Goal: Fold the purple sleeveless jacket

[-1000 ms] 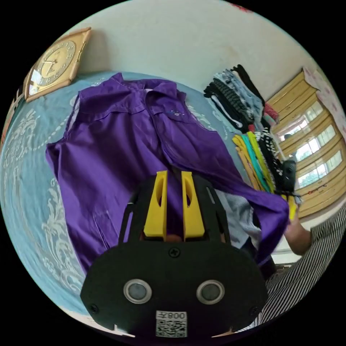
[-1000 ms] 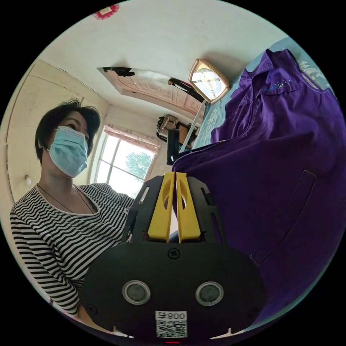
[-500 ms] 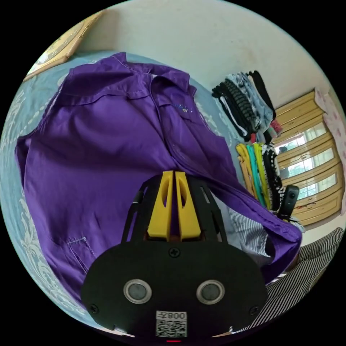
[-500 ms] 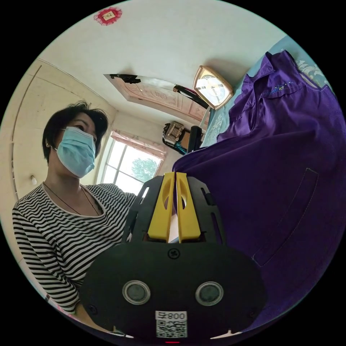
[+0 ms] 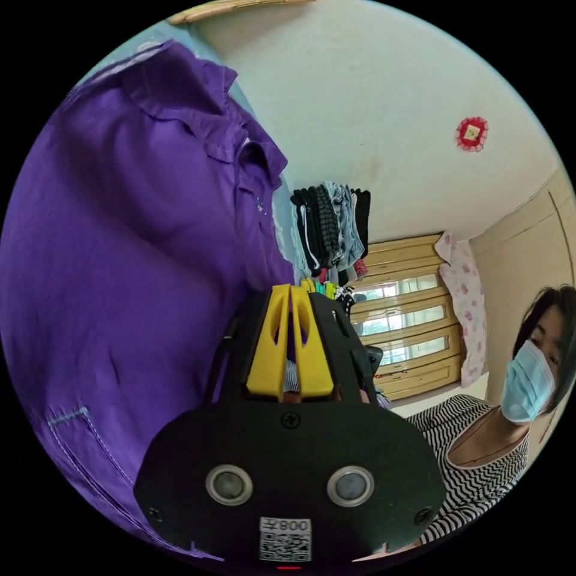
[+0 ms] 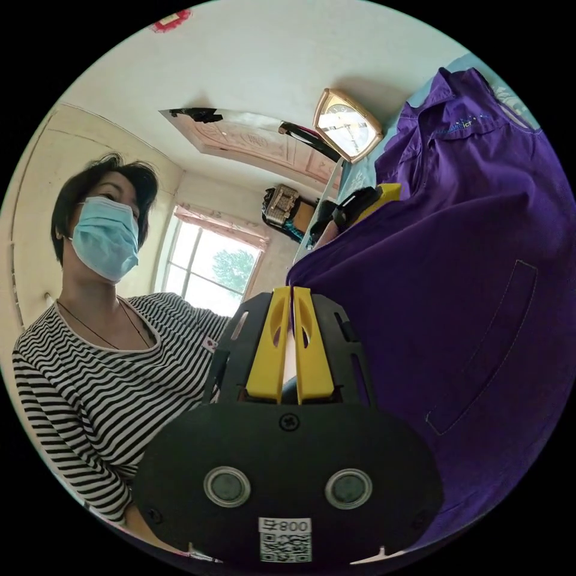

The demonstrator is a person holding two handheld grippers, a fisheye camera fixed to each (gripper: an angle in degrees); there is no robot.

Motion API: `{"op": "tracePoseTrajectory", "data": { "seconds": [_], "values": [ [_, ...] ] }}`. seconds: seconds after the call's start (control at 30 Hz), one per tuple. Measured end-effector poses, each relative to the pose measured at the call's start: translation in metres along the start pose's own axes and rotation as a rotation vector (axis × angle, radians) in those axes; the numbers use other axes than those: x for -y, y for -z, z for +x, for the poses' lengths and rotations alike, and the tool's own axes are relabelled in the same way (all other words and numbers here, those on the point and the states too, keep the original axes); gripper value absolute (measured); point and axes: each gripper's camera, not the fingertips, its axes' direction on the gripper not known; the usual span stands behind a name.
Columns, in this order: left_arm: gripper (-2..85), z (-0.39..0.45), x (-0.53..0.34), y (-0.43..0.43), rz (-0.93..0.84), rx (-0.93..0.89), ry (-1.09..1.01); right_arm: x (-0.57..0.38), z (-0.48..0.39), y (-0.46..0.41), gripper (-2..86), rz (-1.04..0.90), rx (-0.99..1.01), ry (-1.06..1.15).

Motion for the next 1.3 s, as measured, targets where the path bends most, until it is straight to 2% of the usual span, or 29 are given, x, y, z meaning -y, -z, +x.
{"op": "tracePoseTrajectory", "data": {
  "seconds": [0.1, 0.23, 0.33, 0.43, 0.57, 0.73, 0.87, 0.97, 1.1, 1.3],
  "values": [
    [0.4, 0.011, 0.003, 0.016, 0.066, 0.011, -0.074, 0.009, 0.009, -0.026, 0.5, -0.063, -0.06, -0.008],
    [0.4, -0.007, 0.004, 0.034, 0.062, 0.22, -0.03, 0.022, 0.045, -0.09, 0.6, -0.271, -0.29, -0.083],
    [1.1, -0.016, -0.004, 0.039, 0.037, 0.174, -0.016, 0.03, 0.066, -0.129, 0.6, -0.371, -0.339, -0.116],
    [2.6, -0.012, -0.014, 0.03, -0.034, 0.201, -0.043, 0.039, 0.07, -0.151, 0.4, -0.4, -0.404, -0.082],
    [4.3, -0.009, -0.007, 0.007, -0.082, 0.191, -0.08, 0.053, 0.088, -0.164, 0.2, -0.374, -0.391, -0.117],
    [1.4, -0.004, 0.021, -0.025, -0.181, 0.302, -0.128, 0.072, 0.104, -0.18, 0.2, -0.362, -0.38, -0.126],
    [0.5, 0.024, 0.024, -0.014, -0.074, 0.348, -0.249, 0.092, 0.112, -0.189, 0.1, -0.346, -0.39, -0.123],
    [0.3, 0.021, 0.019, 0.002, 0.004, 0.423, -0.25, 0.107, 0.117, -0.19, 0.0, -0.32, -0.365, -0.132],
    [0.2, -0.008, 0.016, 0.002, -0.034, 0.44, -0.156, 0.132, 0.113, -0.178, 0.0, -0.277, -0.353, -0.11],
    [0.2, -0.017, 0.017, -0.004, -0.049, 0.469, -0.158, 0.227, 0.116, -0.141, 0.0, -0.144, -0.511, 0.036]
  ]
}}
